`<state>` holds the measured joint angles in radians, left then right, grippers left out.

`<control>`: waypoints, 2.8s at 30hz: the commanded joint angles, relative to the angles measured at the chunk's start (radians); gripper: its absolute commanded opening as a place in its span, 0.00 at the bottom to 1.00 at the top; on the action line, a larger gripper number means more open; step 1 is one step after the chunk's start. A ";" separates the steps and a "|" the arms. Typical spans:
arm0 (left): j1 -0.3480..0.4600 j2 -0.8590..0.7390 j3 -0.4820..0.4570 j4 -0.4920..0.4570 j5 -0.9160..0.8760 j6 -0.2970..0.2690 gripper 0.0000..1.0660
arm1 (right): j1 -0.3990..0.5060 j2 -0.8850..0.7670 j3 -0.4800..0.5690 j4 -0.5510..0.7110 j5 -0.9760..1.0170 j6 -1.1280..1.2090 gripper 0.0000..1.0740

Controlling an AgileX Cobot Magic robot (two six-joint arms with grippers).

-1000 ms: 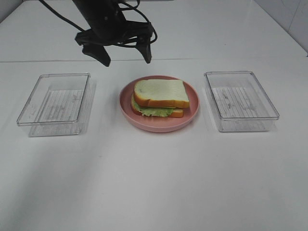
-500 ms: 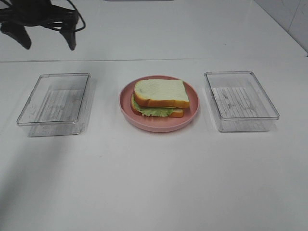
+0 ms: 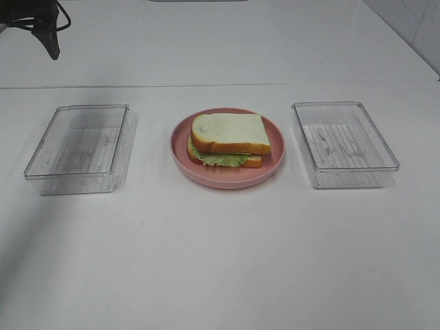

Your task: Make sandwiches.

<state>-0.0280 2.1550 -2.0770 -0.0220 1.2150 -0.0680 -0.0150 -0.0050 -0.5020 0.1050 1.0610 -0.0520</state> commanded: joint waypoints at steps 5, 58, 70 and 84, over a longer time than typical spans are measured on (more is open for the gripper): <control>-0.004 -0.210 0.261 -0.025 -0.023 0.028 0.90 | -0.002 -0.023 0.003 -0.001 -0.011 -0.010 0.92; -0.002 -2.182 1.573 -0.024 -0.174 0.056 0.90 | -0.002 -0.020 0.003 -0.001 -0.011 -0.010 0.92; -0.002 -2.181 1.578 -0.024 -0.180 0.055 0.90 | -0.002 -0.020 0.003 -0.001 -0.011 -0.010 0.92; 0.035 -2.181 1.578 -0.027 -0.180 0.057 0.90 | -0.002 -0.020 0.003 -0.001 -0.011 -0.010 0.92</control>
<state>-0.0030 -0.0050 -0.5050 -0.0510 1.0490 -0.0140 -0.0150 -0.0050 -0.5020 0.1050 1.0610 -0.0520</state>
